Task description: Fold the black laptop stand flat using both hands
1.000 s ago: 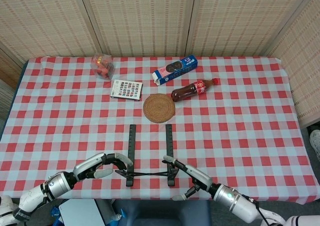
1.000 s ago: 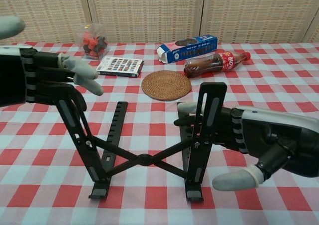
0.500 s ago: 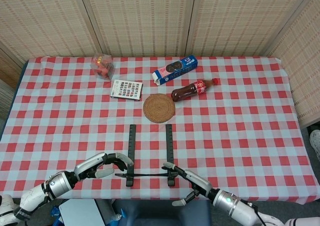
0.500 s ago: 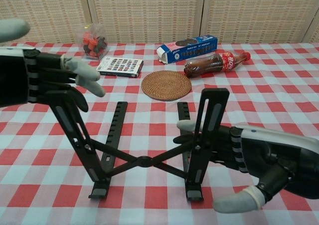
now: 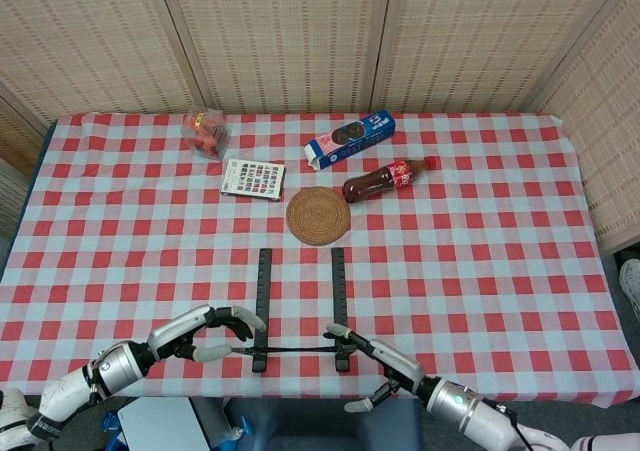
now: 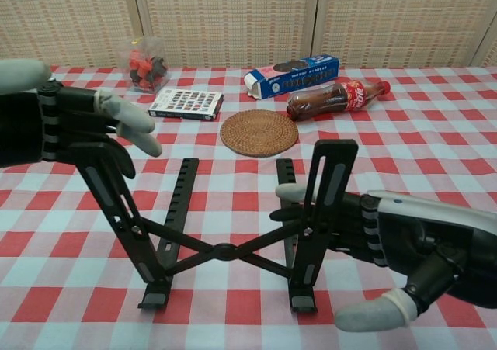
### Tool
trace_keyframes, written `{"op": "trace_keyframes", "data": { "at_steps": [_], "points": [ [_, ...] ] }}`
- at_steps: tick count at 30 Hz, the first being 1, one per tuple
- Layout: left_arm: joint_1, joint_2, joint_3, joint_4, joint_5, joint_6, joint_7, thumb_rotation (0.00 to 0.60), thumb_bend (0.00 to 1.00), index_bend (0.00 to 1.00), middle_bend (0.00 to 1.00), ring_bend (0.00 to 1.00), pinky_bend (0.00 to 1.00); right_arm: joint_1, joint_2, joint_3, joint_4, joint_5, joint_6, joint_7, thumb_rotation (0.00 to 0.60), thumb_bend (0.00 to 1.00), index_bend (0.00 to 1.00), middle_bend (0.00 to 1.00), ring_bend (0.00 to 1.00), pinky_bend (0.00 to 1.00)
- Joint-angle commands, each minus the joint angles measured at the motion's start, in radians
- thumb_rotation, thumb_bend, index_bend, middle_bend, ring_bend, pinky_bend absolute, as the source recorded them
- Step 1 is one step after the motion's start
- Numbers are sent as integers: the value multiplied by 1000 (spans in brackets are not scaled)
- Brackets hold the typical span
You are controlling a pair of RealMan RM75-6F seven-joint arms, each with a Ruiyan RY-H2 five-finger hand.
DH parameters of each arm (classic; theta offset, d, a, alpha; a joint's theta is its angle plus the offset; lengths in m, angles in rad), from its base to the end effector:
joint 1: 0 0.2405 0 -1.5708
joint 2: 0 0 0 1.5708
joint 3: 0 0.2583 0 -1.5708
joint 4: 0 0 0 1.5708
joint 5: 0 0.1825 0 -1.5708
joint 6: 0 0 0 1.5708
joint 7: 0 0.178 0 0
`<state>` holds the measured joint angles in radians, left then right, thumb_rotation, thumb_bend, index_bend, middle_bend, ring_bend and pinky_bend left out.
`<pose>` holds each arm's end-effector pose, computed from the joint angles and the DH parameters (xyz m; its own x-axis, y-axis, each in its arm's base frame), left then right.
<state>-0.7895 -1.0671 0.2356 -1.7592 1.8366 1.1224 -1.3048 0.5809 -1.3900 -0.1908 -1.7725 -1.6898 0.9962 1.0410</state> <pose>-0.1319 0.2647 0.0796 -0.3194 0.8451 0.4288 0.7818 -0.0206 0.6232 -0.1444 -0.2078 -0.0147 -0.4794 -0.8122 0.3324 -0.7435 0.1747 -0.6455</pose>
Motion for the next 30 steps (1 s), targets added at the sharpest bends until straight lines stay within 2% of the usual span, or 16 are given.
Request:
{"op": "trace_keyframes", "data": {
  "at_steps": [1,7,8,12,13,19,23,30],
  "points": [
    [14,-4,-12,12,-22,4,69,339,173,251,259,304,310,-2,13,3,-13,-2,16,-3,600,0,0,67,0,0],
    [36,-26,-28,50,-31,11,193,376,173,233,259,296,309,-4,57,17,-45,-13,60,-34,600,0,0,67,0,0],
    [41,-32,-31,57,-32,11,227,398,173,228,259,291,309,-3,71,22,-54,-14,68,-43,600,0,0,67,0,0],
    [52,-52,-41,65,-41,-5,348,572,173,220,259,274,309,1,120,43,-85,-5,88,-71,600,0,0,67,0,0],
    [54,-58,-44,65,-49,-12,376,591,173,220,259,272,309,2,131,48,-92,-2,91,-75,600,0,0,67,0,0],
    [79,-122,-80,73,-119,-56,610,600,173,232,259,272,309,9,182,77,-119,21,99,-93,600,0,0,67,0,0],
    [93,-164,-103,73,-168,-81,750,600,174,279,259,272,309,11,202,88,-127,34,96,-97,600,0,0,67,0,0],
    [103,-222,-132,64,-232,-121,890,600,173,346,259,272,309,11,210,91,-119,52,76,-93,600,0,0,67,0,0]
  ]
}}
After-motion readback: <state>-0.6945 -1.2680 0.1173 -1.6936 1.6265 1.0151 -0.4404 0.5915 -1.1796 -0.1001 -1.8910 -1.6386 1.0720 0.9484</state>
